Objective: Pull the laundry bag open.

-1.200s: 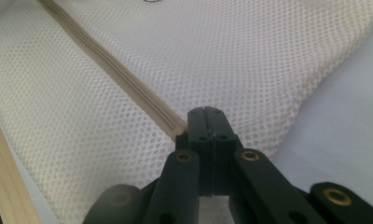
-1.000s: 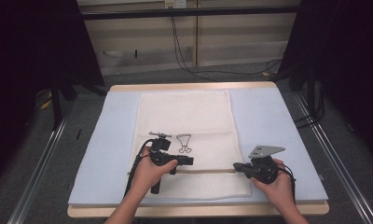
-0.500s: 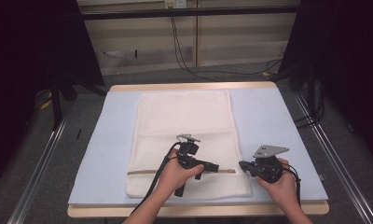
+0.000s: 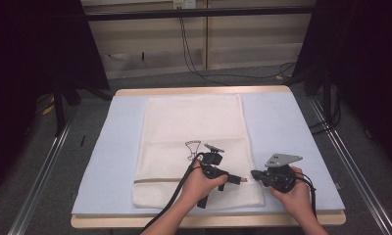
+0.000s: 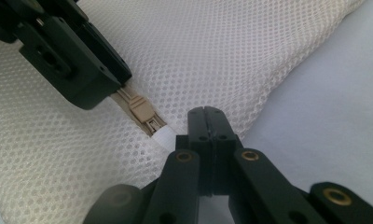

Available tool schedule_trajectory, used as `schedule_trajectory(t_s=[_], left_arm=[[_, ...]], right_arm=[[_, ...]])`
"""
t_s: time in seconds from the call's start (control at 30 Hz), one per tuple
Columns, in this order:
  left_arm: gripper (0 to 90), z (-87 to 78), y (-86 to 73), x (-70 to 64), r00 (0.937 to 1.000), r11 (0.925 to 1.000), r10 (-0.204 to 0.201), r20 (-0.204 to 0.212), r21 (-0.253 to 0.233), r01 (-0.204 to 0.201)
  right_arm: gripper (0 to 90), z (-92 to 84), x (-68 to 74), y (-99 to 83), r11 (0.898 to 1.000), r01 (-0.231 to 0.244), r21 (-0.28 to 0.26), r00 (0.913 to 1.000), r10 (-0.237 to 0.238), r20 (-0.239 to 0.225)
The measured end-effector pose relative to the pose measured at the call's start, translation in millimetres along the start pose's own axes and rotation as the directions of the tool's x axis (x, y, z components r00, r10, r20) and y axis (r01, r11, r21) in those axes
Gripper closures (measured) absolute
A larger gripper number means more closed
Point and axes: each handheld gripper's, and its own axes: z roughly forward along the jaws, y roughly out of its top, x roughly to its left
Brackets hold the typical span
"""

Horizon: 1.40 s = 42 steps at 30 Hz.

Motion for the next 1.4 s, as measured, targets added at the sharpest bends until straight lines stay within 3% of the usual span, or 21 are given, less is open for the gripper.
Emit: schedule_trajectory(t_s=[0.03,0.07,0.57,0.73,0.83,0.87,1.0,1.17,1.3,1.4], left_arm=[[69.1,0.6,1.0,1.4,0.9999,0.9996,0.014,0.001,0.024,-0.014],[69.5,2.0,1.9,0.0,0.9998,0.9995,-0.020,0.007,0.023,0.020],[79.0,17.7,6.9,-0.9,0.9959,0.9959,-0.090,0.014,-0.004,0.090],[87.1,17.8,8.4,-0.4,0.9960,0.9961,-0.087,0.021,0.020,0.087],[87.3,14.7,8.3,0.4,0.9941,0.9943,-0.104,0.029,0.026,0.103],[87.3,12.9,8.6,2.9,0.9956,0.9956,-0.089,0.027,0.031,0.088],[87.4,6.0,9.3,4.6,0.9944,0.9942,-0.100,0.035,0.044,0.098],[87.3,1.8,8.2,4.7,0.9971,0.9968,-0.076,0.011,0.028,0.075],[87.4,-3.1,7.8,6.4,0.9960,0.9956,-0.088,0.016,0.034,0.087],[87.4,-6.1,8.0,7.9,0.9973,0.9968,-0.073,0.009,0.032,0.073]], right_arm=[[90.0,0.0,-0.2,0.0,1.000,0.001,0.000,1.0000,-0.001,-0.002],[90.0,0.2,0.0,-0.2,1.000,-0.002,-0.001,1.0000,0.002,0.000],[90.0,0.8,0.0,-1.8,1.000,-0.026,-0.005,0.9996,0.027,0.002],[90.0,0.9,0.2,-1.9,1.000,-0.020,-0.003,0.9998,0.020,0.002],[90.0,0.9,-0.9,-2.7,1.000,-0.021,-0.002,0.9998,0.021,-0.008],[90.0,0.8,-0.9,-2.9,1.000,-0.015,-0.002,0.9999,0.015,-0.007],[90.0,1.1,-1.8,-3.4,1.000,-0.010,-0.007,0.9999,0.010,-0.012],[90.0,1.1,-1.8,-3.4,1.000,-0.008,-0.006,0.9999,0.008,-0.013],[90.0,1.2,-2.4,-3.3,1.000,-0.008,-0.005,0.9998,0.008,-0.019],[90.0,1.3,-2.4,-3.0,1.000,-0.002,-0.005,0.9998,0.002,-0.017]])
